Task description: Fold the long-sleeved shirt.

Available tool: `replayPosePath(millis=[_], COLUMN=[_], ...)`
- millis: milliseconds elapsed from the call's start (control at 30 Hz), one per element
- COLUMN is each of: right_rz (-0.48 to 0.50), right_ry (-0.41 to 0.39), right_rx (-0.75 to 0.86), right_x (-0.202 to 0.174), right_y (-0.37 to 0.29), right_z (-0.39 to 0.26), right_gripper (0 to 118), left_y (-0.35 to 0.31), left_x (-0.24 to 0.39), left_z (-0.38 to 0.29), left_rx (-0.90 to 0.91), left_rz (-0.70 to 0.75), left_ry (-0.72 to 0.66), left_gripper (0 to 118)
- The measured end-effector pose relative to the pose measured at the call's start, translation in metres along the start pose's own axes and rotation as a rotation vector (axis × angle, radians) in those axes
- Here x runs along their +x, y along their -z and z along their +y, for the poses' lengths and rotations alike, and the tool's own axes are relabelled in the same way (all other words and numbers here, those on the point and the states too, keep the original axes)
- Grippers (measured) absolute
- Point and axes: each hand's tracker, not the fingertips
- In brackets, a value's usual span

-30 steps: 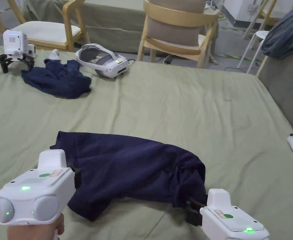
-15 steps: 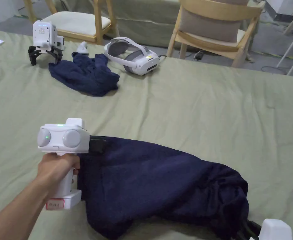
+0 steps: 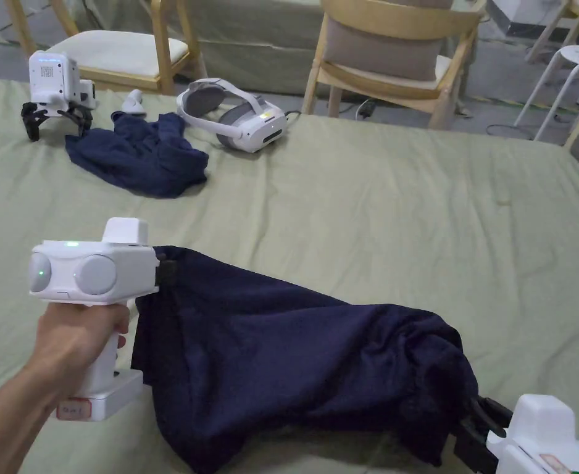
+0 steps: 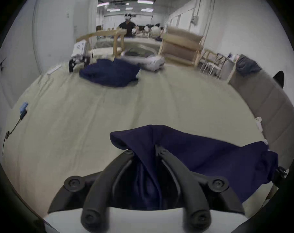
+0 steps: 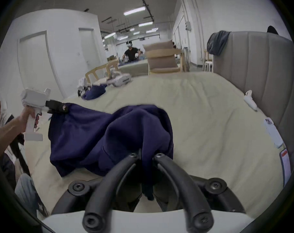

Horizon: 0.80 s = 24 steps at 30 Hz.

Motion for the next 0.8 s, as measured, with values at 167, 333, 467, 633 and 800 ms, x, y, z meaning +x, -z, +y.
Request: replayPosePath(millis=[167, 333, 467, 633, 800], right_rz=[0.003, 0.031, 0.026, 0.010, -0.050], right_ry=[-0.014, -0.048, -0.066, -0.041, -0.019], right_rx=[0.128, 0.262, 0.399, 0.541, 0.604], right_x=[-0.002, -0.001, 0.000, 0.001, 0.001], right_y=[-0.030, -0.063, -0.101, -0.145, -0.170], right_z=[0.054, 0.131, 0.206, 0.297, 0.376], right_gripper=[7, 6, 6, 6, 6], left_y=[-0.078, -0.147, -0.203, -0.269, -0.314], left_x=[0.030, 0.040, 0.038, 0.037, 0.042], left_z=[0.028, 0.074, 0.121, 0.172, 0.223], left_rx=[0.168, 0.338, 0.474, 0.615, 0.715], left_rz=[-0.070, -0.103, -0.076, -0.038, 0.016], left_ry=[0.052, 0.056, 0.073, 0.050, 0.048], left_gripper=[22, 22, 22, 22, 22])
